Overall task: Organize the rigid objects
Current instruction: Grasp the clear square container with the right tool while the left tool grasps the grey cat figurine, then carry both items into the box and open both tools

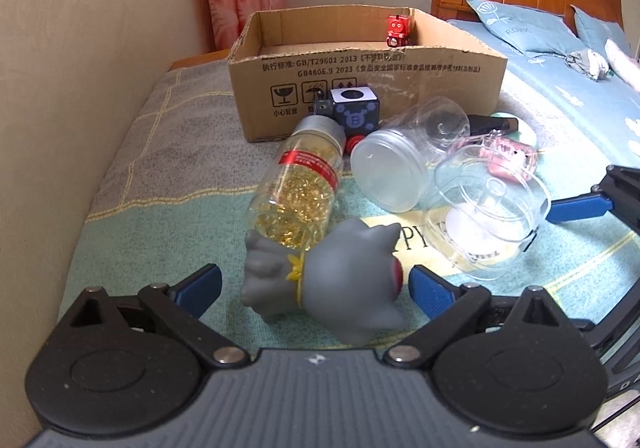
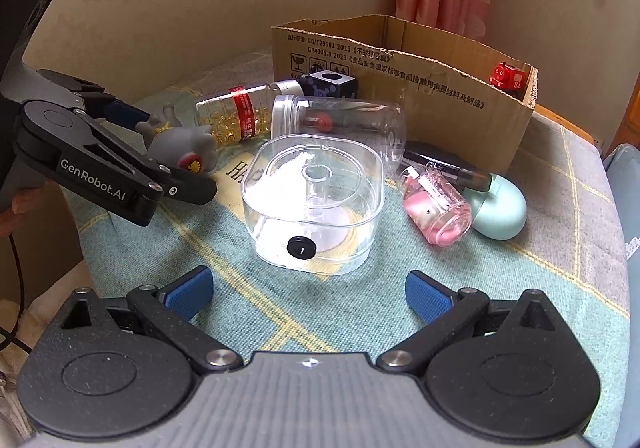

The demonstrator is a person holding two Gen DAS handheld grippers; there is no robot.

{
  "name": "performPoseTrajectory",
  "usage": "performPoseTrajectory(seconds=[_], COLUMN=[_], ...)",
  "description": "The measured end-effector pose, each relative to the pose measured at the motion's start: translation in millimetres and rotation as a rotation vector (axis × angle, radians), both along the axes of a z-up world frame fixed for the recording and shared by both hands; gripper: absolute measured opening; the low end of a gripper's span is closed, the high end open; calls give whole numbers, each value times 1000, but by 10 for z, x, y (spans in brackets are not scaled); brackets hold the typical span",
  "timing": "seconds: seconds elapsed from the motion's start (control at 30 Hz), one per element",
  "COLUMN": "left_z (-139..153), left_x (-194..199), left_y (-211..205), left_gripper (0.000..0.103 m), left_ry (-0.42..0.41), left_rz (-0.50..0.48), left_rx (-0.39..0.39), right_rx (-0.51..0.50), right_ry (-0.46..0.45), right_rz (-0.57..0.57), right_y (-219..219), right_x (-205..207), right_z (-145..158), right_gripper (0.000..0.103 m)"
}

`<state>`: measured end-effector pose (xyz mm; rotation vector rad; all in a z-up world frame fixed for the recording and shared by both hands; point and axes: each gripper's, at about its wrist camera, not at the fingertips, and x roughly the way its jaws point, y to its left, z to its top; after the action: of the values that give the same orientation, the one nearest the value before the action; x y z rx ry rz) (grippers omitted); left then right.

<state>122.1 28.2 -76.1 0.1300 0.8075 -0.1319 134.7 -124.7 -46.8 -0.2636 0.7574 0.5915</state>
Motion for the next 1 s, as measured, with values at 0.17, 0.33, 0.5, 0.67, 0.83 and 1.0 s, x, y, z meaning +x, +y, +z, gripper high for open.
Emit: performPoseTrajectory(seconds=[0.17,0.33,0.5,0.67,0.83,1.0], left_z=[6,9,14,16,35,81], left_x=[38,-3,-96,-148,-158,-147], left_y=[15,57,99,171,242,226], left_gripper=[73,72,72,72,72,72], left_ry=[21,29,39,43,41,47], left_rz=[-16,-24,-15,17,32,19], left_rx=[-41,-54,-57,-54,-56,-52], right_rx=[-11,-17,15,22,2,-49], right_ry=[14,16,17,27,41,29], right_rz=[3,-1,-1,2,-3,-16], right_y=[43,88,133,243,345,403], right_x=[54,137,264,384,462,478], right_z=[15,66,159,170,154,159], right_gripper=[103,103,103,100,91,80])
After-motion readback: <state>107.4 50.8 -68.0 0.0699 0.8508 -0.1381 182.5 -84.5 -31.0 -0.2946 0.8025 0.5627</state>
